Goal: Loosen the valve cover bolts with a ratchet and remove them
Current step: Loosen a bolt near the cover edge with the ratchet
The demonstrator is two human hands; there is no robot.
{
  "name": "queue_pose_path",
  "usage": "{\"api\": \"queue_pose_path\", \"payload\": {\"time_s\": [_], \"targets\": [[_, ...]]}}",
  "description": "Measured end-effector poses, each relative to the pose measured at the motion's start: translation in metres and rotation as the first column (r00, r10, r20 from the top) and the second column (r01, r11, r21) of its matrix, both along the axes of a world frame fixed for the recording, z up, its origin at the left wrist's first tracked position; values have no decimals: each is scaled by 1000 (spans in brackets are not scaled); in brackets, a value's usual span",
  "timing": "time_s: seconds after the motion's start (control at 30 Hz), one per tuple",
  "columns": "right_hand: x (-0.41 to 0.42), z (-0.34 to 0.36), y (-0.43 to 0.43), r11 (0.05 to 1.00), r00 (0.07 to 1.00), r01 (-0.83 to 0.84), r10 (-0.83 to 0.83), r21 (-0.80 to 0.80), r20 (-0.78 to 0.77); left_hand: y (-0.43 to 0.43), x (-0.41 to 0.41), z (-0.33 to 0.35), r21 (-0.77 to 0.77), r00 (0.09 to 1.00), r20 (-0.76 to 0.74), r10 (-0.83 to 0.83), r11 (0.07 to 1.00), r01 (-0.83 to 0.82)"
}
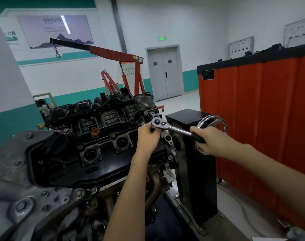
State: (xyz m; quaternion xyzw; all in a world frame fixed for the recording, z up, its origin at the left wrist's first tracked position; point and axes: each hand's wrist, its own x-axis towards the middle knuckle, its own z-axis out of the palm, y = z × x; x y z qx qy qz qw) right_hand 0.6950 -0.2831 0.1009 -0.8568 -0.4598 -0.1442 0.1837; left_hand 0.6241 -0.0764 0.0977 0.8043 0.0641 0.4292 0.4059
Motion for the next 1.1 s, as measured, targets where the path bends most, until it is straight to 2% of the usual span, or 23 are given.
{"api": "queue_pose_path", "payload": {"time_s": [0.03,0.1,0.17,0.23,0.27,0.37,0.4,0.47,0.53,0.6,0.7,0.77,0.8,0.83,0.9,0.97,1.03,1.1], "targets": [[4,6,3,999,995,10,-7,-36,97,2,-1,-3,-28,1000,10,1,1000,-1],[-4,-1,9,999,993,35,-36,10,109,1,-3,-8,-100,999,37,11,995,-7],[-30,-32,14,984,994,46,-28,173,-106,-2,-3,-13,-151,998,63,6,989,4],[-71,-64,29,920,903,82,94,384,-419,-6,-1,-15,-176,995,98,-15,984,32],[-90,-75,44,869,840,117,171,480,-515,-8,0,-15,-181,994,109,-18,983,37],[-128,-87,90,766,752,215,266,606,-603,-7,1,-15,-158,993,118,-12,987,30],[-132,-88,96,757,750,217,275,616,-602,-7,0,-14,-159,993,115,-9,987,27],[-122,-84,85,798,763,196,241,570,-599,-4,-2,-12,-162,995,96,-1,987,16],[-94,-74,53,879,805,111,194,463,-561,-2,-2,-8,-127,998,63,-16,992,23],[-55,-52,18,955,881,31,113,295,-460,-5,-3,-2,-62,999,17,-30,998,31],[-7,-5,-2,999,996,33,-33,4,-88,-8,-6,6,-6,1000,-16,-9,1000,9],[1,6,2,997,992,66,-61,-38,114,-6,-6,4,-30,1000,-18,20,999,-20],[-2,2,5,997,990,72,-71,-7,123,-6,-6,1,-66,999,-8,33,997,-34],[-10,-9,8,996,994,70,-74,52,76,-7,-6,-2,-106,999,12,40,994,-39],[-40,-42,15,971,984,74,-34,226,-177,-11,-5,-9,-165,998,48,37,986,-28],[-79,-71,34,894,889,118,99,432,-447,-14,-1,-11,-189,997,77,24,982,-9],[-110,-86,67,793,785,197,225,576,-578,-14,4,-10,-196,995,96,41,980,-21],[-131,-88,95,715,727,255,302,651,-617,-11,6,-9,-184,995,80,62,982,-47]]}}
